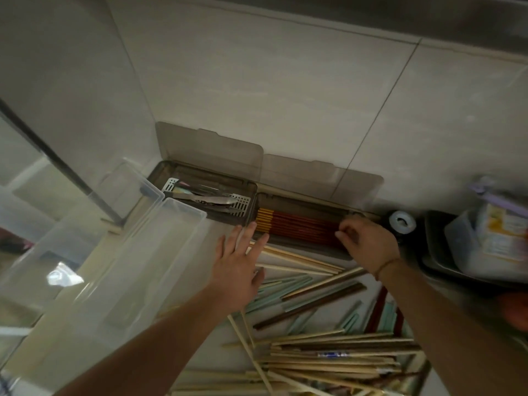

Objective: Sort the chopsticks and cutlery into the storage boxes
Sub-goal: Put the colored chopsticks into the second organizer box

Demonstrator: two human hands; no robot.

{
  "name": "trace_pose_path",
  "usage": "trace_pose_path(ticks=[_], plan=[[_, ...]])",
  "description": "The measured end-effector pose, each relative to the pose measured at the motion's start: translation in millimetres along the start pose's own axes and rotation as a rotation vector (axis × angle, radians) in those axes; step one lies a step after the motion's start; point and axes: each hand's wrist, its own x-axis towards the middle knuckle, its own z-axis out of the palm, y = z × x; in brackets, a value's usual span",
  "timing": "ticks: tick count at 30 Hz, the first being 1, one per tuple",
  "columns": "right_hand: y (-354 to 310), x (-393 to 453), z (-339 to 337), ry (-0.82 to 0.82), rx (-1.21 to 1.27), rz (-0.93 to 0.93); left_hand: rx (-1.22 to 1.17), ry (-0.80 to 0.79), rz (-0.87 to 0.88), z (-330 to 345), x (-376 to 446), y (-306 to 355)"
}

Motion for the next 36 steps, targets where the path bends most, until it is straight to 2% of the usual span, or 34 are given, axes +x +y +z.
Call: trace_pose_path(ticks=[2, 4, 8, 11, 18, 24, 28, 33, 36], plan=[[11.7, -32.4, -6.0, 0.137, 0.176, 0.072, -0.025, 0.048, 0.082, 8.1, -10.9, 9.2], [25.0, -67.1, -7.4, 0.154, 0.249, 0.201, -0.040, 0.083, 0.210, 22.1, -23.7, 24.6], [51.5, -120.2, 14.8, -0.133, 0.176, 0.462, -0.048, 0.010, 0.541, 47.9, -48.0, 64.9], [64.5, -131.7, 28.1, -0.214, 0.160, 0.551, -0.033, -0.080, 0.677, 59.3, -60.2, 89.7], [60.6, -107.2, 19.7, -0.169, 0.030, 0.697, 0.084, -0.162, 0.686, 66.8, -71.0, 105.3], [56.6, -85.7, 11.9, -0.236, 0.118, 0.782, 0.071, -0.171, 0.676, 63.8, -77.3, 101.7], [50.1, -86.0, 7.8, -0.235, 0.151, 0.799, 0.073, -0.135, 0.680, 60.3, -79.3, 102.2], [40.6, -81.7, 7.8, -0.277, -0.056, 0.695, 0.053, -0.096, 0.701, 58.1, -80.8, 105.2], [44.8, -81.1, 9.2, -0.272, 0.017, 0.722, 0.049, -0.102, 0.703, 58.4, -80.5, 104.1]])
